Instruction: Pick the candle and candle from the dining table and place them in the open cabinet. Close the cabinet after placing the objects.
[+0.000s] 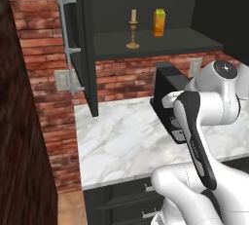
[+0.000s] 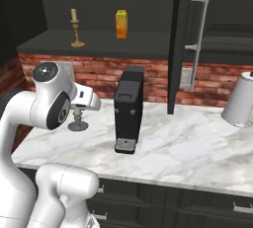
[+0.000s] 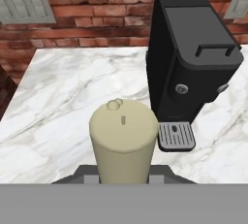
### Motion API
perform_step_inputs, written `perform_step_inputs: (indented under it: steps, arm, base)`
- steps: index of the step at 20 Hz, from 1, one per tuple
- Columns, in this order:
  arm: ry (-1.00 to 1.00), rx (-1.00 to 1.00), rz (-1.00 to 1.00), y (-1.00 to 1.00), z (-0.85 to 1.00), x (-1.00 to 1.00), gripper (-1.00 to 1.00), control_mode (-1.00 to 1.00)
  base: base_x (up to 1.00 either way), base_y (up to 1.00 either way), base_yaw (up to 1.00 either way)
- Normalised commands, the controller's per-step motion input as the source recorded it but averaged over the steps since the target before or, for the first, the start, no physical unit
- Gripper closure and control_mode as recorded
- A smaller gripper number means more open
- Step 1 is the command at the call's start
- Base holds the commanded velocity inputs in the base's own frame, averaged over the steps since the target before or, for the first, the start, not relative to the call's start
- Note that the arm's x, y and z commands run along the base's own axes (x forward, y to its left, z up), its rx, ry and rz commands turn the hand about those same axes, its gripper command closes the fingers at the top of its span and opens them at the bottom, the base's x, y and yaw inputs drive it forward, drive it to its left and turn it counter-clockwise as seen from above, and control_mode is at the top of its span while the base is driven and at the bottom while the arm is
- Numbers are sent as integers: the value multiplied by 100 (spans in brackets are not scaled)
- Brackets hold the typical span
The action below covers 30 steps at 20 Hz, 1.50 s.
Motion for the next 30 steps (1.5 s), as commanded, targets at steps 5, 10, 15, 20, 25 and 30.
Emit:
perform_step_inputs:
  steps: [5,10,15,20,25,30]
  arm:
    - [0,0,0,0,0,0,100,100]
    - [0,0,0,0,0,0,100,100]
    - [0,0,0,0,0,0,100,100]
    - [0,0,0,0,0,0,100,100]
    - [0,0,0,0,0,0,100,-100]
    - [0,0,0,0,6,0,100,-100]
  base:
    - [15,0,6]
    - [4,0,1]
    - [0,0,0]
    - [0,0,0]
    - [0,0,0]
    - [0,0,0]
